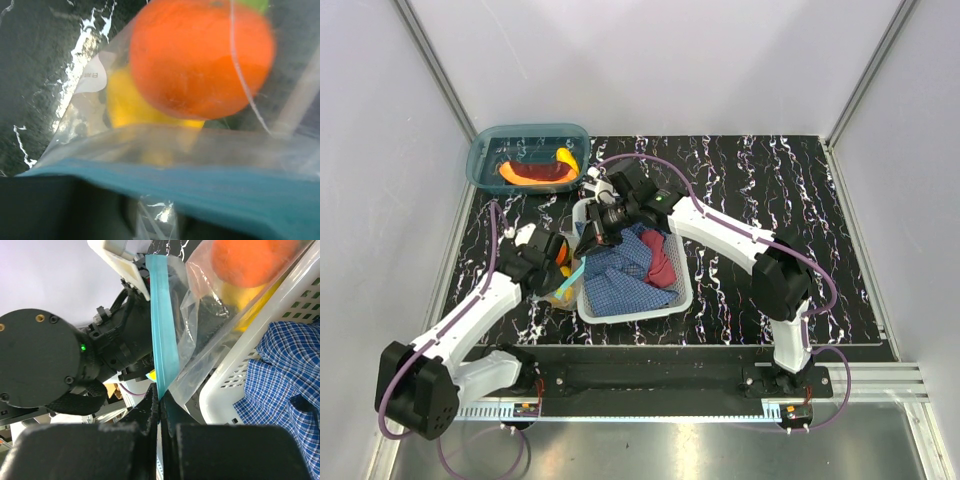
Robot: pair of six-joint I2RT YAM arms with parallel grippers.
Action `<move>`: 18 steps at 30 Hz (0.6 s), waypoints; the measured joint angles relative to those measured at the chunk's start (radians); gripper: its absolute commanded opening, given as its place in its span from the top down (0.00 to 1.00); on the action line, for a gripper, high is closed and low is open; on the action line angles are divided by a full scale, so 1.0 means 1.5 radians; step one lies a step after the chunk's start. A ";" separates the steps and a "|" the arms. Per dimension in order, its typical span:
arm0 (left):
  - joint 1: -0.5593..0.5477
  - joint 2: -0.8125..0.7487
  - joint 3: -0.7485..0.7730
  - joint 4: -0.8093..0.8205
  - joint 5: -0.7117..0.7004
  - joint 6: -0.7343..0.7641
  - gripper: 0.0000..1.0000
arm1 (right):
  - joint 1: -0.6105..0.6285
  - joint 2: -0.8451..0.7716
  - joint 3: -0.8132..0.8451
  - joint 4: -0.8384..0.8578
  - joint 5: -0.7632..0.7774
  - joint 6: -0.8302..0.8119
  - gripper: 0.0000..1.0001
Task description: Open the zip-top bag and remove the fake food
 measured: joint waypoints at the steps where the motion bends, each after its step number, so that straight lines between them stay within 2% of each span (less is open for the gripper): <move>1: 0.000 -0.005 0.000 0.000 -0.003 0.005 0.90 | 0.000 0.000 0.000 0.000 0.000 0.000 1.00; 2: 0.001 -0.009 0.000 -0.001 -0.004 0.006 0.92 | 0.000 0.000 -0.001 0.000 0.000 0.000 1.00; 3: 0.001 -0.017 0.000 -0.005 -0.007 0.013 1.00 | 0.000 0.000 -0.001 0.000 0.000 -0.001 1.00; 9: 0.002 -0.073 0.000 -0.026 -0.014 0.023 1.00 | 0.000 0.000 -0.004 0.000 -0.001 -0.003 1.00; 10: 0.002 -0.081 0.000 -0.030 -0.016 0.024 0.96 | 0.000 0.000 -0.004 0.000 -0.001 -0.003 1.00; 11: 0.002 -0.086 0.000 -0.033 -0.017 0.024 0.88 | 0.000 0.000 -0.005 0.000 -0.001 -0.003 1.00; 13: 0.002 -0.088 0.000 -0.034 -0.019 0.030 0.58 | 0.000 0.000 -0.005 0.000 -0.002 -0.003 1.00; 18: 0.002 -0.061 0.000 -0.025 -0.021 0.041 0.37 | 0.000 0.000 -0.005 0.000 -0.002 -0.003 1.00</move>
